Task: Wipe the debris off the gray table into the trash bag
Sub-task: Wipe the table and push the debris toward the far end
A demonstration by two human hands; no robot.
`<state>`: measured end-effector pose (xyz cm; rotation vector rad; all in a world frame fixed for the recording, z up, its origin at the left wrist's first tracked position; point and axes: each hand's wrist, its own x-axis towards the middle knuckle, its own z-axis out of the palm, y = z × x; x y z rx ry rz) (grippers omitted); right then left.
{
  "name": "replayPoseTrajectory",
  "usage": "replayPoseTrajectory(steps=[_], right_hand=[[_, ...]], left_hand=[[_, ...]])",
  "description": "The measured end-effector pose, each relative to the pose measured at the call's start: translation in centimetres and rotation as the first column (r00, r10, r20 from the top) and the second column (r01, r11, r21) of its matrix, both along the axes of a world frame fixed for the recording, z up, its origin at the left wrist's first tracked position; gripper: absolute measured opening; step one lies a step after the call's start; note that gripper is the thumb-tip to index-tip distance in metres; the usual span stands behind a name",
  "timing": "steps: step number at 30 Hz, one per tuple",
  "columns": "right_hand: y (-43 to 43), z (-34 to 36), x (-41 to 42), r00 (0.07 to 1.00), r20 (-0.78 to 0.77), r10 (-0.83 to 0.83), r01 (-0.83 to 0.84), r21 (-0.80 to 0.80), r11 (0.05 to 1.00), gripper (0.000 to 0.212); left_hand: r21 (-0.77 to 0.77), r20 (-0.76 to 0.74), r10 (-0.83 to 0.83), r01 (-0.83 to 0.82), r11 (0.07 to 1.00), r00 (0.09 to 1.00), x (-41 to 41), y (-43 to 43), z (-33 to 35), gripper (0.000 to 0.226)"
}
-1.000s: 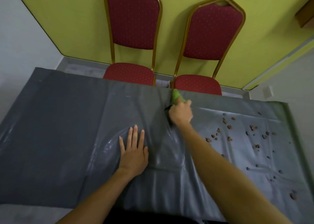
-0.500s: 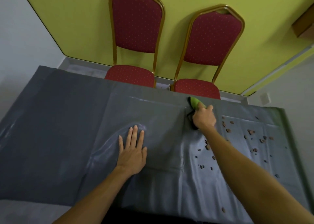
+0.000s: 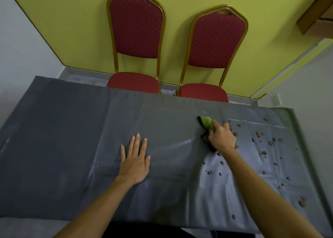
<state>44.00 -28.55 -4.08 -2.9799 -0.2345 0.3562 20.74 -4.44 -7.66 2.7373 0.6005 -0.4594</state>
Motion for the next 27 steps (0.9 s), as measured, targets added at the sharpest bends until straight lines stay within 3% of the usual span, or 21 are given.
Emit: replayPoseTrajectory(steps=[5,11,13,22,27], right_hand=[[4.1,-0.1,-3.2,0.998,0.016,-0.059,0.058,0.036,0.998,0.039],[8.4,-0.8,-15.0,0.957,-0.044,0.286,-0.281,0.092,0.955,0.052],[7.3,-0.8,-15.4,0.93,-0.038,0.365,-0.359,0.11,0.927,0.053],[1.9,1.0,2.1,0.984,-0.021,0.179,-0.18,-0.087,0.98,0.041],[1.2,1.7,6.6,0.992,-0.093,-0.084,0.071,-0.14,0.988,0.037]], left_hand=[[0.029,0.09,-0.024,0.022,0.999,0.996,-0.3,-2.7,1.4,0.082],[0.047,0.064,-0.051,0.048,0.998,0.997,-1.5,-4.2,-0.2,0.069],[0.051,0.091,-0.067,0.062,0.997,0.994,-1.7,-3.9,-0.4,0.068],[0.035,0.03,-0.094,0.093,0.995,0.995,-1.5,-3.3,-0.5,0.067],[0.037,-0.003,-0.112,0.112,0.993,0.994,-1.3,-3.4,-0.1,0.067]])
